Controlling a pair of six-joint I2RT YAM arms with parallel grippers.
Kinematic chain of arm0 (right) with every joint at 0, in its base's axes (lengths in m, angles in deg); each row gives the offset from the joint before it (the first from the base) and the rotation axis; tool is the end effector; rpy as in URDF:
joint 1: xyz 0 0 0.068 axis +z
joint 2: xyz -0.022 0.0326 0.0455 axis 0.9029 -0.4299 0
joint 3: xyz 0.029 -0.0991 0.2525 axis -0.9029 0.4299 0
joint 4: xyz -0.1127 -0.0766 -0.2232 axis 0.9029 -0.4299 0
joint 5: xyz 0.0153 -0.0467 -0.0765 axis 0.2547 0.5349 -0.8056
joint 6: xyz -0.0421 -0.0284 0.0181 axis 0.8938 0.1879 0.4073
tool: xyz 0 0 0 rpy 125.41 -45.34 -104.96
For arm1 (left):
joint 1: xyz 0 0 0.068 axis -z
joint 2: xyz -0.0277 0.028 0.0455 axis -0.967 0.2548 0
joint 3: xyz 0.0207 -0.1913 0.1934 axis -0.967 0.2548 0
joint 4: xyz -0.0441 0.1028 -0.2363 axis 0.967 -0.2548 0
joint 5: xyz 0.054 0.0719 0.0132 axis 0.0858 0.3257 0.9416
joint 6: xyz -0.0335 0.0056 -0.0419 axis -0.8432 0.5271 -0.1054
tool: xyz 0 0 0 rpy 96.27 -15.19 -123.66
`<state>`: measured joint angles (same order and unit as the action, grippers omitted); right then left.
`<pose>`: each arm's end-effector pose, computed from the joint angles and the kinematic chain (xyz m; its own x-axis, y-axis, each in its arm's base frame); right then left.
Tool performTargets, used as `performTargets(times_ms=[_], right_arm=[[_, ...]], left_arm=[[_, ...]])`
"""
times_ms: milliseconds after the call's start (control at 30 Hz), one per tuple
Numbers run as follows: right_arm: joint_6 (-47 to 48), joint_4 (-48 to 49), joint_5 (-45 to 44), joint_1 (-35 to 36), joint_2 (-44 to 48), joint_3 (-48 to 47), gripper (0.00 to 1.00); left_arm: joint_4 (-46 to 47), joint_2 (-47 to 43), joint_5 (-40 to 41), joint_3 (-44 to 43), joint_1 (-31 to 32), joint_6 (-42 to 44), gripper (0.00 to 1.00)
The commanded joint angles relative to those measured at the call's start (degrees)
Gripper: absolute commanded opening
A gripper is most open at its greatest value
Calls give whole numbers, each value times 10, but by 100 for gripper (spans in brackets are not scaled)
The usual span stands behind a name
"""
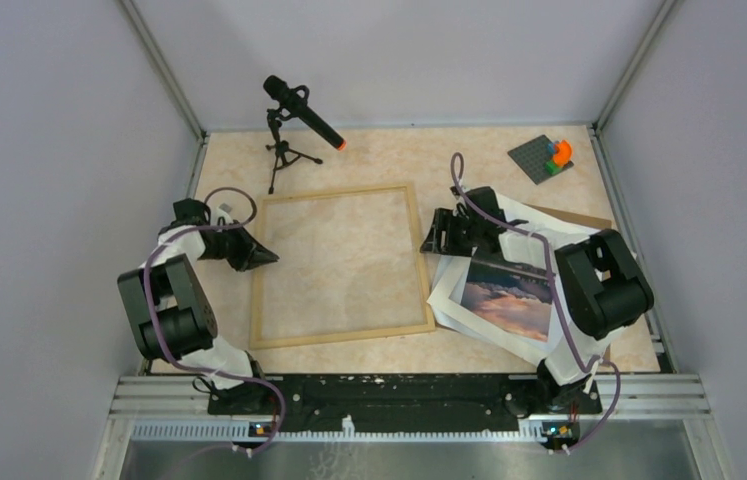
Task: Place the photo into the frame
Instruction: Place the photo frame item in the photo frame.
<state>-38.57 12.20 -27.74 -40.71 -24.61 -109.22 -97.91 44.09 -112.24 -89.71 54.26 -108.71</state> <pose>0.3064 0.1478 0.1585 -0.8630 0.1019 -0.4948 -0.2051 0.8244 0.5275 0.2765 0.0813 0.1791 -0.7901 -0.6107 -0.0534 -0.4138 0.5955 -0.6886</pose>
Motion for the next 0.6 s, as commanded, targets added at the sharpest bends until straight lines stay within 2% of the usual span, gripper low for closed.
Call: performTargets(times_ms=[0,67,433,567], right_arm=[[12,19,-22,-3,34,8,62],[10,20,-23,-4,33,8,62],[0,44,11,-4,4,10,60],[1,53,2,-5,3,16,60]], left_arm=[[-16,-57,-46,-14,-3,22,8],[-33,-82,-41,-30,-3,29,0],[-53,-195,-57,-67,13,0,0],[-15,-217,-118,-68,24,-54,0]])
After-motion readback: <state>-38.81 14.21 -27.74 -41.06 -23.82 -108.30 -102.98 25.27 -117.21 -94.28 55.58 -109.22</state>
